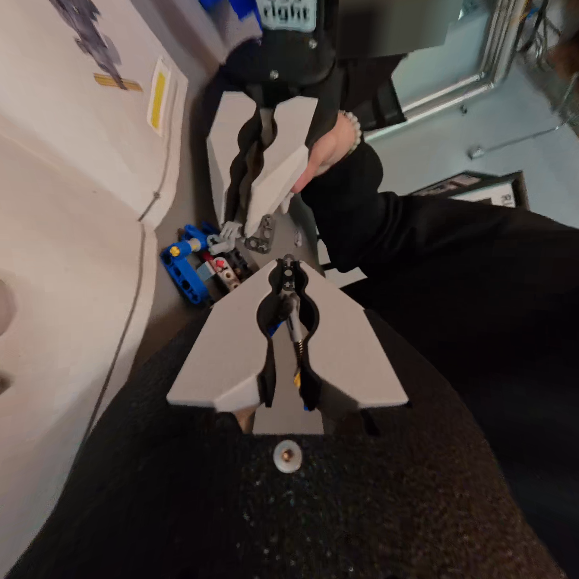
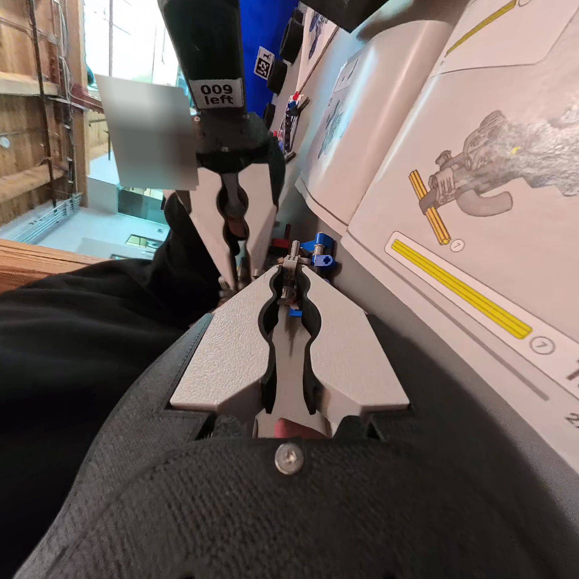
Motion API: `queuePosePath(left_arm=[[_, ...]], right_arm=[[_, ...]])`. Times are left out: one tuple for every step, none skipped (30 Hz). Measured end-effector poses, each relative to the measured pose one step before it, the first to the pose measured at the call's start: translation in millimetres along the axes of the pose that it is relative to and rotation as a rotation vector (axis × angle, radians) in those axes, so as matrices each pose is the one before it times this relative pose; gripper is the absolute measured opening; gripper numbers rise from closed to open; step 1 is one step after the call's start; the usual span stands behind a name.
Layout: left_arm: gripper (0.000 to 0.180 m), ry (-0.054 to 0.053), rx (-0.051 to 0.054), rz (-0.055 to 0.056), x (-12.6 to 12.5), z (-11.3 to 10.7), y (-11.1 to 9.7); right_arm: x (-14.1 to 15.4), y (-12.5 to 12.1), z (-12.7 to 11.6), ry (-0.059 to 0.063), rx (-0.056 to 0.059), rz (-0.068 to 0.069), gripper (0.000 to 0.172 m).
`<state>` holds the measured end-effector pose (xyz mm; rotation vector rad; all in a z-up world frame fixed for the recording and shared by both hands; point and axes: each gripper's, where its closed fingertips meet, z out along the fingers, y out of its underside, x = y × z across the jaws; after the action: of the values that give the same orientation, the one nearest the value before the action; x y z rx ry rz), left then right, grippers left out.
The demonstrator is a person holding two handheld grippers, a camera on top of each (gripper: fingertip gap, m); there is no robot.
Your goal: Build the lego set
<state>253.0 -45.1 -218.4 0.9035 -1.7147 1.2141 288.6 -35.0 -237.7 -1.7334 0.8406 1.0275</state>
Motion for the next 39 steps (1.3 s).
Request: queuePosePath(left_arm=[[0.004,0.0184,-0.0119,-0.0092,2.72,3.22,1.54],[0.004,0.002,-0.0017,-0.0081,0.63,0.95,0.27],[0.004,-0.0119,0.0021,0.002,-0.6,-0.49,0.03],[0.003,-0.016,-0.0015,0.0048,-0.85,-1.01,0.92],[0.003,-0.0179,0.0003,0.0087,-0.92,-0.61,1.49],[0.004,-0.0185,0.0037,0.0084,-0.68,-0.52,1.78],[0.004,-0.015,0.0011,0.0094,0.07,-0.26,2.88],[0.004,-0.0184,0.0054,0.011,-0.43,-0.38,3.2],[0.004,-0.0194,0.0143,0.0094,-0.8,-0.36,2.44],[0.003,-0.005,0.016,0.0025,0.85,-0.29,2.49],[0.004,-0.0037,0.0161,-0.0002,0.29,-0.23,2.34],[0.004,-0.0024,0.0171,0.001,0.1,0.15,1.81],[0.004,0.0041,0.0176,0.0008,0.74,0.12,1.08],[0.004,0.0057,0.0188,0.0004,0.42,-0.04,0.53],[0.004,0.0054,0.0212,-0.0024,-0.02,-0.36,-0.38],[0.004,0.0061,0.0183,-0.0028,-0.12,-0.4,-0.83],[0.004,0.0072,0.0107,-0.0024,-0.01,-0.23,-0.39],[0.004,0.0054,0.0055,0.0011,0.02,-0.06,-0.3],[0.004,0.002,0.0061,0.0032,-0.19,-0.03,-0.7],[0.004,0.0027,0.003,0.004,-0.08,0.22,-0.56],[0.004,0.0053,-0.0003,0.0022,0.19,0.34,0.0],[0.004,0.0057,0.001,0.0001,0.25,0.34,-0.22],[0.004,0.0043,0.0033,0.0005,0.05,0.11,-0.3],[0.004,0.0031,0.002,0.0011,0.05,0.19,-0.24],[0.004,0.002,0.0006,0.0009,-0.05,0.07,-0.18],[0.003,0.0003,0.0006,0.0019,-0.14,0.01,-0.4],[0.004,-0.0001,-0.0002,0.002,-0.14,0.15,-0.21],[0.004,-0.0012,0.0004,0.0028,-0.08,0.18,-0.22],[0.003,-0.0011,0.0,0.0039,-0.08,0.25,-0.09],[0.003,0.0001,0.0001,0.003,0.1,0.18,0.05],[0.004,0.0013,0.0008,0.0023,-0.02,0.07,0.03],[0.003,0.0024,0.001,0.0015,0.2,0.19,-0.02],[0.004,0.0033,-0.0003,0.0018,0.26,0.12,0.29],[0.004,0.0043,-0.002,0.0018,0.43,0.19,0.52],[0.004,0.0037,-0.0015,0.0019,0.27,0.03,0.37],[0.004,0.0019,0.0008,0.0022,0.06,-0.02,0.03],[0.004,0.0011,0.0005,0.0017,0.0,0.06,0.07],[0.004,0.0003,-0.0008,0.0029,0.02,0.01,0.01],[0.004,0.0004,-0.0009,0.0019,0.02,0.02,0.07]], right_arm=[[-0.45,-0.24,-0.02,0.0091,0.0081,-0.0119,0.005],[0.1,0.0,0.15,0.0112,0.0063,-0.0154,0.006],[0.27,-0.37,0.43,0.0128,0.0081,-0.015,0.006],[0.83,-0.39,0.68,0.0141,0.0062,-0.009,0.008],[1.91,-0.48,0.69,0.0222,0.0033,-0.0097,0.014],[3.05,-0.83,0.36,0.0327,0.0042,-0.0172,0.021],[3.74,-0.87,-0.04,0.0405,0.0027,-0.0197,0.03],[1.21,-0.83,-0.12,0.0256,-0.0001,-0.0239,0.034],[1.21,-0.91,-0.18,0.0279,0.0005,-0.0197,0.037],[1.2,-0.8,-0.01,0.0305,-0.0003,-0.021,0.04],[0.47,-0.29,0.14,0.0256,-0.0029,-0.0239,0.043],[-0.19,-0.17,0.09,0.0212,-0.0031,-0.0238,0.046],[0.32,-0.19,-0.29,0.0194,-0.0019,-0.02,0.048],[0.44,-0.15,-0.77,0.0105,-0.0017,-0.012,0.049],[0.36,0.2,-0.89,-0.0008,-0.002,0.0014,0.049],[0.8,0.39,-0.36,-0.0046,-0.0013,0.0125,0.049],[-0.39,0.12,-0.05,-0.0102,0.0033,0.0118,0.049],[-0.21,0.13,-0.11,-0.0054,0.0043,0.0059,0.049],[0.35,-0.83,-0.55,-0.0036,0.0108,0.0079,0.048],[1.01,-2.91,-1.3,-0.0074,0.0233,0.0197,0.047],[2.08,-4.22,-2.1,-0.0053,0.0299,0.0327,0.046],[1.64,-4.01,-2.59,-0.0054,0.0267,0.0263,0.046],[0.25,-4.05,-3.08,-0.0075,0.0265,0.0191,0.045],[0.96,-3.65,-3.82,0.009,0.0208,0.0073,0.044],[-0.07,-3.95,-4.33,0.0218,0.0206,-0.0285,0.043],[-2.18,-3.47,-4.54,0.0272,0.0197,-0.0554,0.042],[-4.19,-1.45,-4.15,0.0268,0.0047,-0.0703,0.047],[-11.93,-2.46,-2.46,-0.0125,0.0092,-0.1061,0.053],[-16.03,-3.44,-1.21,-0.0274,0.0204,-0.1152,0.055],[-9.37,-0.73,0.0,0.0196,0.0071,-0.0982,0.053],[-6.73,-0.36,1.87,0.0275,0.0,-0.1107,0.059],[-10.15,1.91,2.74,-0.0069,-0.0107,-0.112,0.059],[-5.88,3.9,2.71,0.0007,-0.0248,-0.0922,0.053],[-2.3,4.32,2.57,0.0092,-0.0243,-0.0832,0.054],[1.95,3.79,1.67,0.0288,-0.0152,-0.0705,0.051],[4.77,2.83,0.98,0.0432,-0.0083,-0.0615,0.049],[-2.07,2.09,0.95,-0.0014,0.0007,-0.0643,0.043],[-1.02,3.05,1.05,0.0016,-0.0056,-0.0433,0.038],[-1.1,3.35,1.35,-0.0013,-0.0108,-0.0359,0.038]])
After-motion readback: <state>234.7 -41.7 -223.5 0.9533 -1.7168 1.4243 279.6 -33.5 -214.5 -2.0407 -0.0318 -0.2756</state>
